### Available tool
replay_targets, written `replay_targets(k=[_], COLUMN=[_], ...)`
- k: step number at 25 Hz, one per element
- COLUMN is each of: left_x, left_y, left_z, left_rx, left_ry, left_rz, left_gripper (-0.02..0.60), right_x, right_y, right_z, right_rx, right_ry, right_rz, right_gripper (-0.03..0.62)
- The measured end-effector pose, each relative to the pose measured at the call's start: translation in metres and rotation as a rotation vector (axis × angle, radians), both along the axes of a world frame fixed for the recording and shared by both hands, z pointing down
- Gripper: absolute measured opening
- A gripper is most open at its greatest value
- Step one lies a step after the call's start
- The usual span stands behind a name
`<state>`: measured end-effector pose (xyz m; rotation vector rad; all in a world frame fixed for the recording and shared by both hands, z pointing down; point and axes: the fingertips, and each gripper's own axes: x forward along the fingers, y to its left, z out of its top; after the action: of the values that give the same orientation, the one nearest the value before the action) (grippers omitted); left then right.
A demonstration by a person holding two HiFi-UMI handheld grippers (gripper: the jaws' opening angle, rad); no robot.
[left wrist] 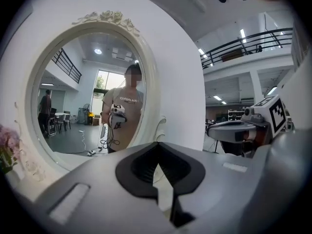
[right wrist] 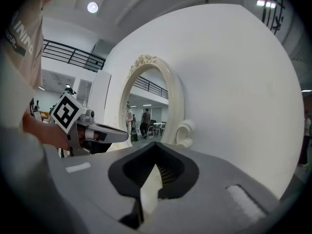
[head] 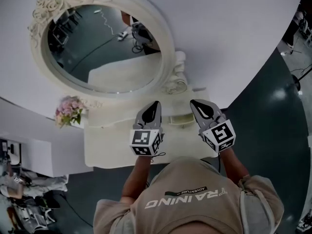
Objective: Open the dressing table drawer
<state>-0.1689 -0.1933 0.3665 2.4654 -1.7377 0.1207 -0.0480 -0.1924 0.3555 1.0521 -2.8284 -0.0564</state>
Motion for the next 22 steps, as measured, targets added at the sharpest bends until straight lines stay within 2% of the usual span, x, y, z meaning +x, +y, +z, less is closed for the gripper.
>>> replay_targets(k=[6, 14, 22], left_x=[0.006, 0.007, 0.008], left_y=[0.005, 0.014, 0.022], left_z=[-0.016, -0.011, -0.003], left_rx=[0.038, 0.025, 0.008], left_ry=[0.022, 0.028, 0.020], left_rz=[0.015, 0.017, 0.023], left_gripper=[0.018, 0.018, 0.018], right_x=[0.007, 0.014, 0.007], right_y=[0.013, 0.024, 0.031], right_z=[-0.027, -0.025, -0.019], right_rx=[0.077, 0.054, 0.043], right_ry=[-0.055, -0.054, -0.040], right_rz=[0.022, 0.038, 0.007], right_gripper=[0.002, 0.002, 0.002])
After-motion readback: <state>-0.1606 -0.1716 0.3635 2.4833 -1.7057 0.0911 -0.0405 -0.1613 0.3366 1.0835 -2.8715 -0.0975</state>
